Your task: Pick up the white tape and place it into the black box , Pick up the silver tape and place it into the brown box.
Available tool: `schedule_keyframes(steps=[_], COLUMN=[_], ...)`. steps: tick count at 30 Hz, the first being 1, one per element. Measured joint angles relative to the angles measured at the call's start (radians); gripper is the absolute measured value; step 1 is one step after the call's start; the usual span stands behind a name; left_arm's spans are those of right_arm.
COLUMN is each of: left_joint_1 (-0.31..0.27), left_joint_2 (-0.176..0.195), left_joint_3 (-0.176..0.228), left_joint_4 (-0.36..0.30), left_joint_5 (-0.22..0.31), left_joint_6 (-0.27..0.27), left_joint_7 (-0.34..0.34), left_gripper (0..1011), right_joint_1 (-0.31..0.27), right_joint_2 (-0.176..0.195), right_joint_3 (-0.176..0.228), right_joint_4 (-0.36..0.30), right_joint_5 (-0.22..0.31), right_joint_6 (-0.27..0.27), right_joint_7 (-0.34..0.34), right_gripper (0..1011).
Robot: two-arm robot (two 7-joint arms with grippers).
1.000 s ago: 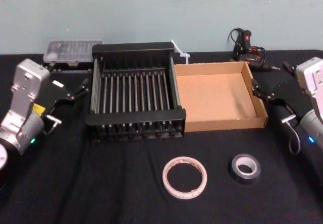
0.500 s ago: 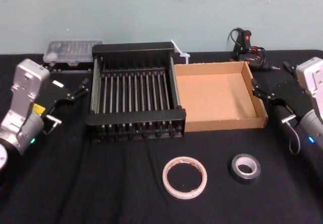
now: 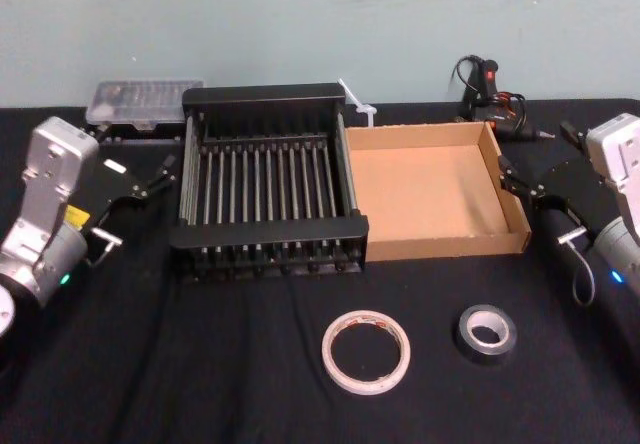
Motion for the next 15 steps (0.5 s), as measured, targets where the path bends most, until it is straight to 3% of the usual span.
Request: schedule_keyframes(steps=[7, 15], left_joint_1=[0.0, 0.0], left_joint_2=[0.0, 0.0], left_joint_3=[0.0, 0.0], left_joint_4=[0.0, 0.0], left_joint_5=[0.0, 0.0], left_joint_6=[0.0, 0.0], left_joint_7=[0.0, 0.0], left_gripper=[1002, 1001], right_joint_1=[-0.005, -0.071], right_joint_2=[0.001, 0.048], right_joint_3=[0.008, 0.062], right_joint_4=[-0.008, -0.11], right_joint_5=[0.001, 0.035], right_joint_6=[0.001, 0.042], right_joint_7=[0.002, 0.032], right_gripper=[1002, 1002])
